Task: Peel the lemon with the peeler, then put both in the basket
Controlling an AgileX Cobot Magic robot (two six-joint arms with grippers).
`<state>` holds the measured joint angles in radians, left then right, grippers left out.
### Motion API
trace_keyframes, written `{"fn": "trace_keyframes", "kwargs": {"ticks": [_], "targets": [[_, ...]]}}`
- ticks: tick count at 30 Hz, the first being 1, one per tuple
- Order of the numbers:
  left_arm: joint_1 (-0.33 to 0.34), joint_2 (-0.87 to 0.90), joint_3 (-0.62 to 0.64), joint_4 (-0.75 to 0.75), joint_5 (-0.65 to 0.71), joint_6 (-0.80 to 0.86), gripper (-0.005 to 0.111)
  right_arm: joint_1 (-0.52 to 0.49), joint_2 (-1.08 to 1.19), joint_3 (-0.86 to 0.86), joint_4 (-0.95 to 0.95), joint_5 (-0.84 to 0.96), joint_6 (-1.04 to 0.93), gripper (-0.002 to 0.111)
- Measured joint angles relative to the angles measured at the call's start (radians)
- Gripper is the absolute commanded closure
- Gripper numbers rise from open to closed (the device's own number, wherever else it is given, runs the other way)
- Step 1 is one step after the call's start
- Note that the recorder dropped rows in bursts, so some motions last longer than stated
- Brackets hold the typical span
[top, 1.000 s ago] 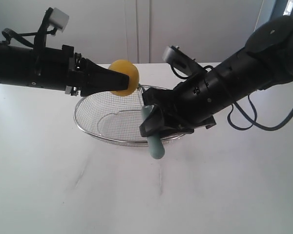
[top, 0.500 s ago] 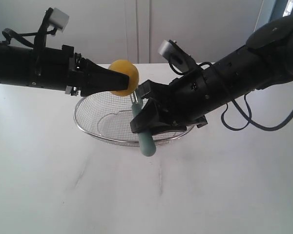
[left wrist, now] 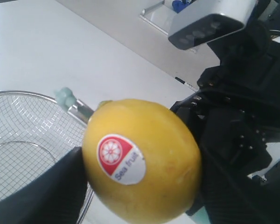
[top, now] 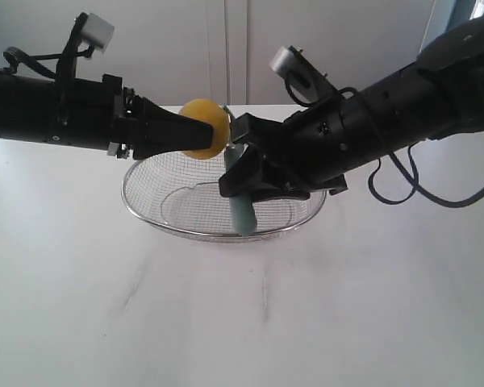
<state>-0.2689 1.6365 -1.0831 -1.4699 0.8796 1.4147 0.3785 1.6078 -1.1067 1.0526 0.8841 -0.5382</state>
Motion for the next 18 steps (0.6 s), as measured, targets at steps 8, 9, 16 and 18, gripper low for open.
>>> {"fn": "trace_keyframes", "kwargs": {"ticks": [8,9,16,18], "targets": [[0.000,0.000,0.000,-0.002,0.006,0.000,0.107,0.000,-0.071,0.000,0.000,-0.061,0.004,0.108],[0.000,0.000,0.000,-0.002,0.006,0.000,0.107,0.000,-0.078,0.000,0.003,-0.065,0.004,0.108],[0.000,0.000,0.000,0.000,0.006,0.000,0.107,0.000,-0.095,0.000,-0.024,-0.072,0.021,0.108],[0.000,0.000,0.000,0.000,0.006,0.000,0.107,0.000,-0.095,0.000,-0.050,-0.073,0.042,0.108]]}}
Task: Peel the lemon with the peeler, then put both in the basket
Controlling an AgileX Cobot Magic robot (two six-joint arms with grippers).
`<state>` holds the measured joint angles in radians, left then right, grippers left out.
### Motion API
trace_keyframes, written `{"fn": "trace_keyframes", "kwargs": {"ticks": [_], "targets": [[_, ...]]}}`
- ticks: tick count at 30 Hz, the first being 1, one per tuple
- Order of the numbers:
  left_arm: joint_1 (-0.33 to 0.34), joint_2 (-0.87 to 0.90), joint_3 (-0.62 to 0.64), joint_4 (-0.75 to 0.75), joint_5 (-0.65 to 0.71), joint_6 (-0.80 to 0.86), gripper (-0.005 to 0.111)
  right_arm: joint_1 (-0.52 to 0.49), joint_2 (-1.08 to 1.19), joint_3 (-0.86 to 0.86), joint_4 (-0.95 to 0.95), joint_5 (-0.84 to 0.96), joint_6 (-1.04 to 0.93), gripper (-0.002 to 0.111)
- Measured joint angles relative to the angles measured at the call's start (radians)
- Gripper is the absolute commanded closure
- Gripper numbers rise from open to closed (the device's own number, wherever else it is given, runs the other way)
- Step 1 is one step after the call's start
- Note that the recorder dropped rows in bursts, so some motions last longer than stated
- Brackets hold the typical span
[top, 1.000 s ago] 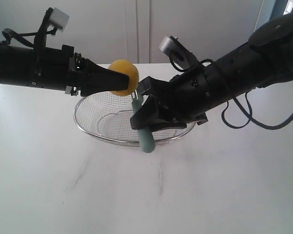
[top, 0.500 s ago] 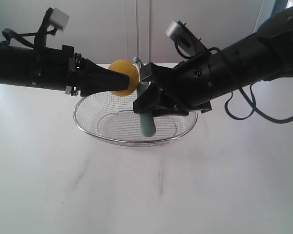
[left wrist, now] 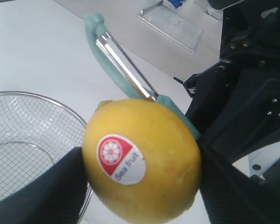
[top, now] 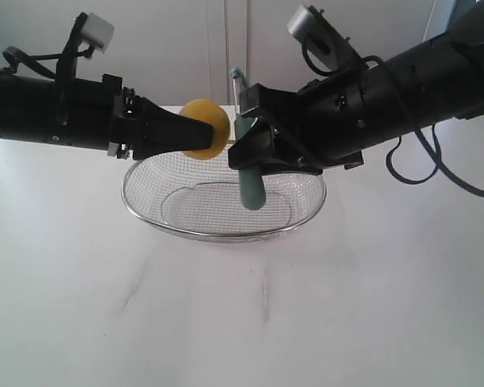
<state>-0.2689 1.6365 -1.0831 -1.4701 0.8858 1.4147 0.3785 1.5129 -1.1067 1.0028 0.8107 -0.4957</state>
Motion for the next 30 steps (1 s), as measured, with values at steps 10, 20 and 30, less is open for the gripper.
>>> {"fn": "trace_keyframes", "kwargs": {"ticks": [10,20,30], "targets": [[0.000,0.000,0.000,0.000,0.000,0.000,0.107,0.000,0.029,0.004,-0.111,0.092,0.072,0.108],[0.000,0.000,0.000,0.000,0.000,0.000,0.107,0.000,0.079,0.012,-0.010,0.193,0.021,0.108],[0.000,0.000,0.000,0.000,0.000,0.000,0.107,0.000,0.048,0.012,0.025,0.113,0.018,0.108]]}}
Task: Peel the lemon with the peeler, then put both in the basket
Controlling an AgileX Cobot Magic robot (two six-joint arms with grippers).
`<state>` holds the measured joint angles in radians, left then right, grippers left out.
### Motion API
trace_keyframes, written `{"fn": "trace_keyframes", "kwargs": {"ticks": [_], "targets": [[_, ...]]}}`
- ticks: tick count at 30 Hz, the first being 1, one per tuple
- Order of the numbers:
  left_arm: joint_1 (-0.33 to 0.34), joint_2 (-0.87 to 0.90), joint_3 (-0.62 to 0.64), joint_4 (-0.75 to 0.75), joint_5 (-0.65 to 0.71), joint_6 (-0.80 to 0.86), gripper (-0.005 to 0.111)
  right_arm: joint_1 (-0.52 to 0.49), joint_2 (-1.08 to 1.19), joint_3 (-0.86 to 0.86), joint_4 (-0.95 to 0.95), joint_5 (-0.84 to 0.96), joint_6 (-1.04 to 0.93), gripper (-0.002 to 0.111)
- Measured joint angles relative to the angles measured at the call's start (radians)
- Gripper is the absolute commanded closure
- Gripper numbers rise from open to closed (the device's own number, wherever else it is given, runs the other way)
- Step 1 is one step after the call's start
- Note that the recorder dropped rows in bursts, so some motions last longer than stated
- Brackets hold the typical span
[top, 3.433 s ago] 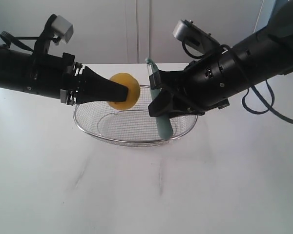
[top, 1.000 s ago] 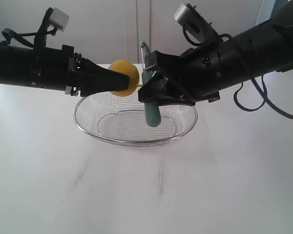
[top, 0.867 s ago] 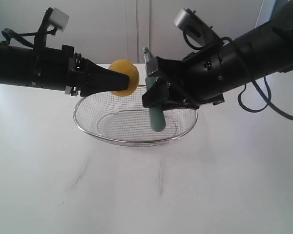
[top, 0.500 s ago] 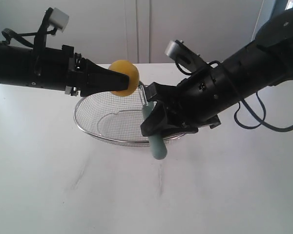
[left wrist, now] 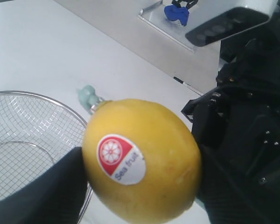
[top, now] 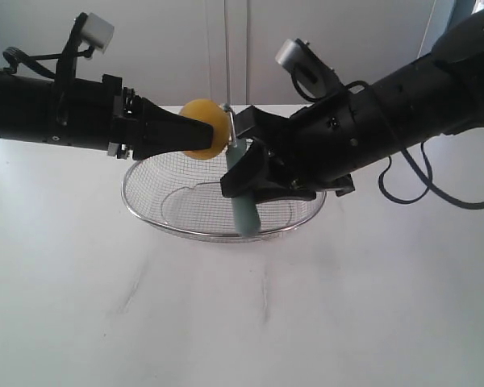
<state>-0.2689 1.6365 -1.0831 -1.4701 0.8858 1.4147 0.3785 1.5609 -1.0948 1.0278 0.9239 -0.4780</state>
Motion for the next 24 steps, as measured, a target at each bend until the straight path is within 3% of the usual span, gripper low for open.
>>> {"fn": "trace_keyframes", "kwargs": {"ticks": [24], "targets": [[0.000,0.000,0.000,0.000,0.000,0.000,0.107,0.000,-0.075,0.000,-0.070,-0.053,0.002,0.108]]}}
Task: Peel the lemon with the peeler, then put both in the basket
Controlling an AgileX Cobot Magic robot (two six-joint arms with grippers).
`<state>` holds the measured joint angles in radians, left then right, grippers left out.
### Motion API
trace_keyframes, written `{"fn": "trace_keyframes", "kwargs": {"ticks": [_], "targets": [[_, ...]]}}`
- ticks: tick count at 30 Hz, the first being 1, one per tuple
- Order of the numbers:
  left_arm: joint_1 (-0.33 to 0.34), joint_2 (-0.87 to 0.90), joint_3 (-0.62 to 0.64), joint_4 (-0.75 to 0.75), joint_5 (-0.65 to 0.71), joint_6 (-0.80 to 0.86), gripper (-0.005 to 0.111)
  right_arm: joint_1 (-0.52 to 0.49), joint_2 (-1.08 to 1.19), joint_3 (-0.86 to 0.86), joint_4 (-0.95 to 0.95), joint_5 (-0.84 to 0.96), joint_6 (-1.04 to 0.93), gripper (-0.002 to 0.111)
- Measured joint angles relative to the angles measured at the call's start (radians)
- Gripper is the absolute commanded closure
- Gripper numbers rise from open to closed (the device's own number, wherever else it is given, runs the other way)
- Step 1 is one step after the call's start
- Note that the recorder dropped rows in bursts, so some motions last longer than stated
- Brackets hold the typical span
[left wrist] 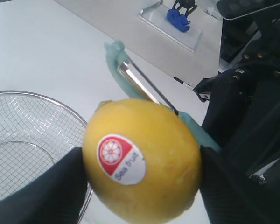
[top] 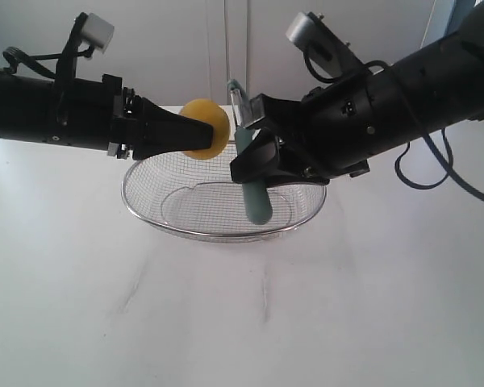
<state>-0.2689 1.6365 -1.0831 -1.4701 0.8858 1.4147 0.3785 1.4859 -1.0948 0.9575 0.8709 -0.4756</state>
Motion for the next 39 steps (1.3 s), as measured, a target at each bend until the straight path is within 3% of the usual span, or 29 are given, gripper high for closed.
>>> {"fn": "trace_keyframes", "kwargs": {"ticks": [22,39], "targets": [[0.000,0.000,0.000,0.000,0.000,0.000,0.107,0.000,0.071,0.000,-0.102,0.015,0.036,0.108],[0.000,0.000,0.000,0.000,0.000,0.000,0.107,0.000,0.135,0.000,0.066,0.139,-0.109,0.108]]}}
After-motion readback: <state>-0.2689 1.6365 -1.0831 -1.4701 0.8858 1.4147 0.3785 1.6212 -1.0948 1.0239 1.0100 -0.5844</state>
